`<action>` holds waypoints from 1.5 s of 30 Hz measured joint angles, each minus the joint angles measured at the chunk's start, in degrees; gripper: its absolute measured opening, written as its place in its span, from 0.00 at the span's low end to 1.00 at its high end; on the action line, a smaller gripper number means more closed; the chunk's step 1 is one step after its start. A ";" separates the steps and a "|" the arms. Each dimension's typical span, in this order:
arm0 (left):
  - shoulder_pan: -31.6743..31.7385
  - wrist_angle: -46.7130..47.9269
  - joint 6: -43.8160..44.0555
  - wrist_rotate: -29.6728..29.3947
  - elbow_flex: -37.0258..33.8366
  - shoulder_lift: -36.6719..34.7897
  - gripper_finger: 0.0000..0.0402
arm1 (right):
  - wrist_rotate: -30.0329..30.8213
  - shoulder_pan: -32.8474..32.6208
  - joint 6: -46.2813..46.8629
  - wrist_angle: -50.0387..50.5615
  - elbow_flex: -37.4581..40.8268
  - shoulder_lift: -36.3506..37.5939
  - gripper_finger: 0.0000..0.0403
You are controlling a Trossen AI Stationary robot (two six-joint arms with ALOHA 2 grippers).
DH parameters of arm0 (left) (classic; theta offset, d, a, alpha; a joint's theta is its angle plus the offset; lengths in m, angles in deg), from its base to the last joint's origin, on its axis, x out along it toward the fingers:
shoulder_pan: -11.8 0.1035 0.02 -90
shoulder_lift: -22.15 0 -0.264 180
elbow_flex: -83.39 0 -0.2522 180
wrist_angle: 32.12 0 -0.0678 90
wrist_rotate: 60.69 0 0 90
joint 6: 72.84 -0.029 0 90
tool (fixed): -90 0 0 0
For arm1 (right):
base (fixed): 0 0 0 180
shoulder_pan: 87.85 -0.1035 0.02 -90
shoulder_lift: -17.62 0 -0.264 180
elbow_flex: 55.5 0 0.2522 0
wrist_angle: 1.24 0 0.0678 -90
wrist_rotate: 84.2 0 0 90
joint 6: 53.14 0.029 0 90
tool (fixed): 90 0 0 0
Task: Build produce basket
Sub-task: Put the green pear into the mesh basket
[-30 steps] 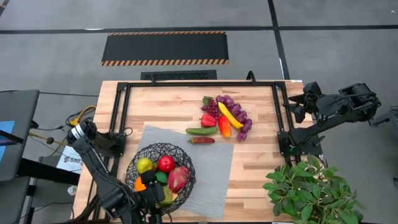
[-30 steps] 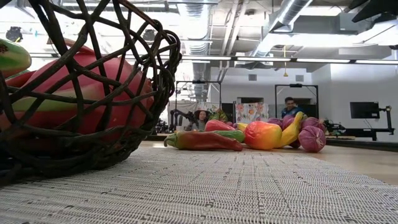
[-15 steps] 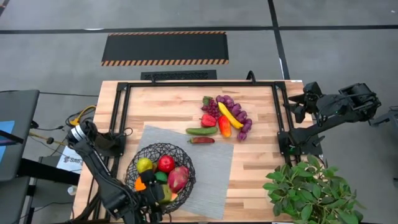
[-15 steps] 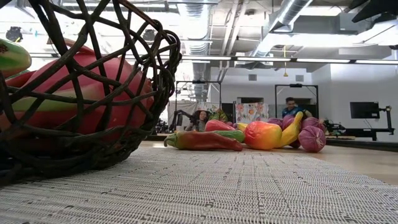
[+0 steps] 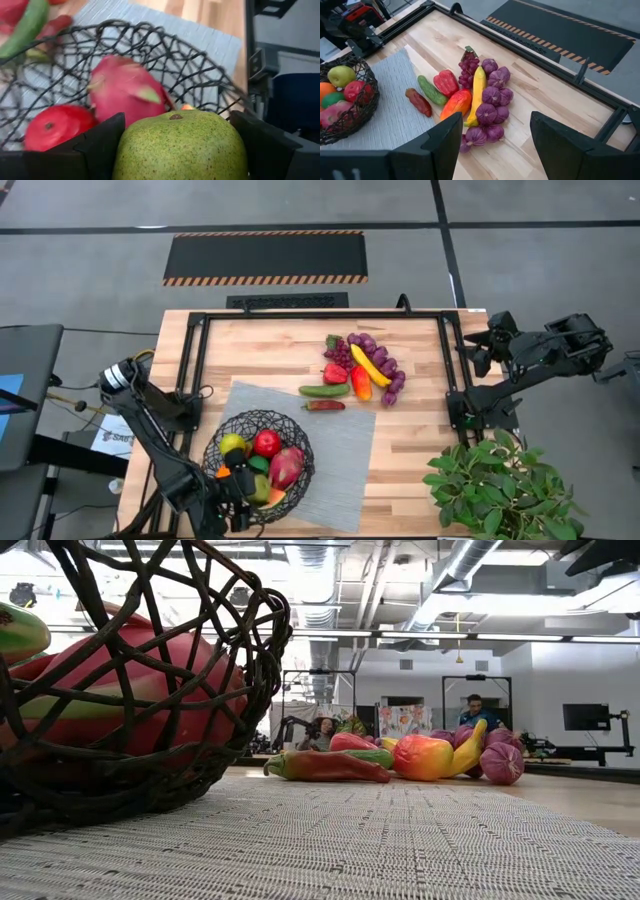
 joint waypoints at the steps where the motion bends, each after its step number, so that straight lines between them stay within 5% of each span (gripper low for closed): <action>1: 0.22 -2.56 -0.77 0.35 -1.11 -0.30 0.79 | 0.04 0.02 0.00 0.00 0.00 0.01 0.63; 7: 0.91 -10.91 -1.12 3.44 -5.59 -0.52 0.79 | 0.17 0.01 -0.01 0.00 0.00 0.00 0.63; 45: 0.66 -10.63 3.79 10.45 -5.89 -1.00 0.89 | 0.12 0.01 0.02 0.02 0.00 0.01 0.63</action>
